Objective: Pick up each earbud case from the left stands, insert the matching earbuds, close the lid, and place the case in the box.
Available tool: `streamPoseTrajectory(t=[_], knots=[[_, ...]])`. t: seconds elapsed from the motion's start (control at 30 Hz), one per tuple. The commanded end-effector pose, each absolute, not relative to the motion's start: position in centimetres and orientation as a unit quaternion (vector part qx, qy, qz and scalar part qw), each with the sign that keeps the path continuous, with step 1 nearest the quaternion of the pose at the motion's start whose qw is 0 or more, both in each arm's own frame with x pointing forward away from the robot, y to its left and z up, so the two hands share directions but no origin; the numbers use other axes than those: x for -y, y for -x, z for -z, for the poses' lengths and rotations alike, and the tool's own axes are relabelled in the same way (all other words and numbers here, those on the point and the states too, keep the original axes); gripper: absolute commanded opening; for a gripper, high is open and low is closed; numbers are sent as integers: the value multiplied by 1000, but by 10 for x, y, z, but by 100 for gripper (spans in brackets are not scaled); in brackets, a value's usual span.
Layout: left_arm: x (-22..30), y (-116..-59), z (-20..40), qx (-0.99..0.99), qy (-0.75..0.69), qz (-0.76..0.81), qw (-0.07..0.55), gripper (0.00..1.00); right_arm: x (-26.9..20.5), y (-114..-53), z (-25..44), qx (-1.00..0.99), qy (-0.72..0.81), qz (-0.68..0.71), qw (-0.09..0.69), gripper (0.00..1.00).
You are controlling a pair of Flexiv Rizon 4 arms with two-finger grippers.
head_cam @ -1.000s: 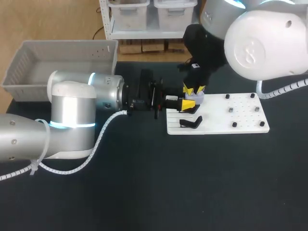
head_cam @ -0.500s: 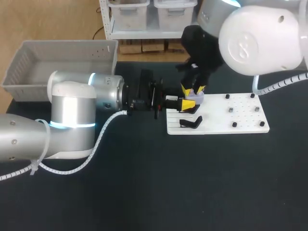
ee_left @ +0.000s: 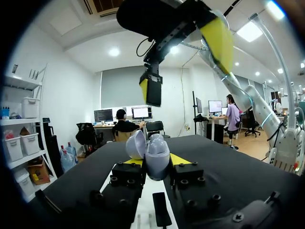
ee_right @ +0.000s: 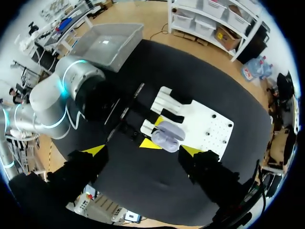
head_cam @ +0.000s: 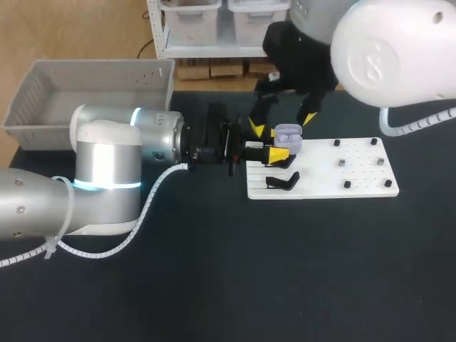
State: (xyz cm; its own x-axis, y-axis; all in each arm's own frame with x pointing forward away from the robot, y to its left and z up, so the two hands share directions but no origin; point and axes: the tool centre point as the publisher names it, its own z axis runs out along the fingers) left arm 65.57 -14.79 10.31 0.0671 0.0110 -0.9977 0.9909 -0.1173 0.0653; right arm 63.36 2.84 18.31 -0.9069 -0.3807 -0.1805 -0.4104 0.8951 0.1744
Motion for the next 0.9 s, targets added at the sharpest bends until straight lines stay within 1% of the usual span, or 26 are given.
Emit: streamPoseTrajectory(t=[0.03, 0.07, 0.17, 0.33, 0.67, 0.9], knots=[[148, -654, -103, -457, -548, 506, 485, 0, -11, -636, -190, -977, 128, -103, 132, 100], [148, -654, -103, -457, -548, 506, 485, 0, -6, -646, -189, -981, 95, -85, 147, 100], [148, -654, -103, -457, -548, 506, 485, 0, 4, -666, -181, -984, 55, -79, 150, 100], [148, -654, -103, -457, -548, 506, 485, 0, 17, -693, -167, -988, 28, -68, 132, 100], [148, -654, -103, -457, -548, 506, 485, 0, 33, -710, -142, -993, -3, -55, 109, 100], [148, -654, -103, -457, -548, 506, 485, 0, 40, -707, -124, -995, -9, -57, 86, 100]])
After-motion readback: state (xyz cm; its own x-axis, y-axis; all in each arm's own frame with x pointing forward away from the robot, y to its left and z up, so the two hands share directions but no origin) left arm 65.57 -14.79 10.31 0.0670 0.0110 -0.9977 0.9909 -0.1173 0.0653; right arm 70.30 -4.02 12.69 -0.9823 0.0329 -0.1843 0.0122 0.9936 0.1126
